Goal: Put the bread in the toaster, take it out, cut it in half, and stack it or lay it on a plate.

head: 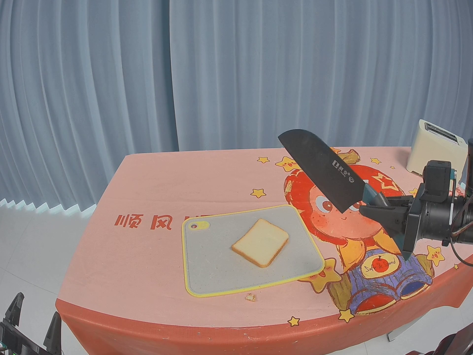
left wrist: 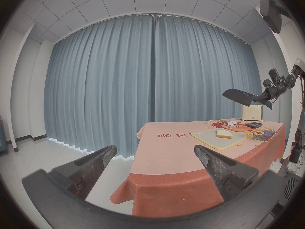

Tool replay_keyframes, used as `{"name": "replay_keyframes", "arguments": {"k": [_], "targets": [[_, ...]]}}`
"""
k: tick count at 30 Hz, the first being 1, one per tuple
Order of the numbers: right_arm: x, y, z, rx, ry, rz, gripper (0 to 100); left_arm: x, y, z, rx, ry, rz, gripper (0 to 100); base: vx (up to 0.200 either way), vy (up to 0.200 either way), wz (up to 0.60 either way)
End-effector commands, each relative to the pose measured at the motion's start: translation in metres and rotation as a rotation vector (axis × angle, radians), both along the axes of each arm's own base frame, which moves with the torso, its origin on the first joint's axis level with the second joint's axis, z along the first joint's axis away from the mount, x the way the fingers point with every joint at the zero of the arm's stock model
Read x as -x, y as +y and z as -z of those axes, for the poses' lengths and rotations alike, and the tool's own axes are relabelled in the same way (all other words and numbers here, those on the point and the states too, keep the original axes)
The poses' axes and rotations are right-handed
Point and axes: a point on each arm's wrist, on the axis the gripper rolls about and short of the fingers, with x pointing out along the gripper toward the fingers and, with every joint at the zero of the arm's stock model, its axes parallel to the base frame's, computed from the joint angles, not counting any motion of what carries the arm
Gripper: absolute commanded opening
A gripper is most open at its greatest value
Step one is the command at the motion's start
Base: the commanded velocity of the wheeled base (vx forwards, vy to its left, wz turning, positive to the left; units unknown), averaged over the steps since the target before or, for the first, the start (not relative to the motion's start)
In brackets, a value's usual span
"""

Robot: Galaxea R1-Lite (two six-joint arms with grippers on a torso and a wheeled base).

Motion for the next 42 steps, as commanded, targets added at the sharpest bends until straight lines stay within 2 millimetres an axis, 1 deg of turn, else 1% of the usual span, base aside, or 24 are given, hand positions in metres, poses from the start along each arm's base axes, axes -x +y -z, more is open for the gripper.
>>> {"name": "replay_keyframes", "arguments": {"k": [1, 3, 5, 9, 11, 15, 19, 27, 29, 33, 42], "targets": [[-0.008, 0.013, -0.008, 0.034, 0.044, -0.035, 0, -0.001, 0.0, 0.005, 0.001, 0.015, 0.0, 100, 0.0, 0.0, 0.0], [-0.009, 0.014, -0.007, 0.056, 0.064, -0.046, 0, -0.001, 0.0, 0.005, 0.001, 0.015, 0.0, 100, 0.0, 0.0, 0.0], [-0.01, 0.02, -0.004, 0.118, 0.084, -0.085, 0, -0.001, 0.0, 0.005, 0.001, 0.015, 0.0, 100, 0.0, 0.0, 0.0], [-0.009, 0.03, 0.0, 0.15, 0.088, -0.139, 0, -0.001, 0.0, 0.005, 0.002, 0.015, 0.0, 100, 0.0, 0.0, 0.0], [-0.013, 0.035, 0.006, 0.167, 0.095, -0.152, 0, -0.001, 0.0, 0.005, 0.001, 0.015, 0.0, 100, 0.0, 0.0, 0.0], [-0.019, 0.04, 0.013, 0.203, 0.085, -0.171, 0, -0.001, 0.0, 0.005, 0.001, 0.015, 0.0, 100, 0.0, 0.0, 0.0], [-0.026, 0.044, 0.024, 0.265, 0.063, -0.205, 0, -0.001, 0.0, 0.005, 0.001, 0.015, 0.0, 100, 0.0, 0.0, 0.0], [-0.029, 0.046, 0.027, 0.32, 0.031, -0.217, 0, -0.001, 0.0, 0.005, 0.001, 0.015, 0.0, 100, 0.0, 0.0, 0.0], [-0.029, 0.046, 0.031, 0.345, 0.029, -0.231, 0, -0.001, 0.0, 0.005, 0.001, 0.015, 0.0, 100, 0.0, 0.0, 0.0], [-0.026, 0.042, 0.038, 0.363, 0.048, -0.228, 0, -0.001, 0.0, 0.005, 0.002, 0.014, -0.004, 100, 0.0, 0.0, 0.0], [-0.021, 0.04, 0.04, 0.362, 0.02, -0.243, 0, -0.001, 0.0, 0.005, 0.004, 0.015, -0.002, 100, 0.0, 0.0, 0.0]]}}
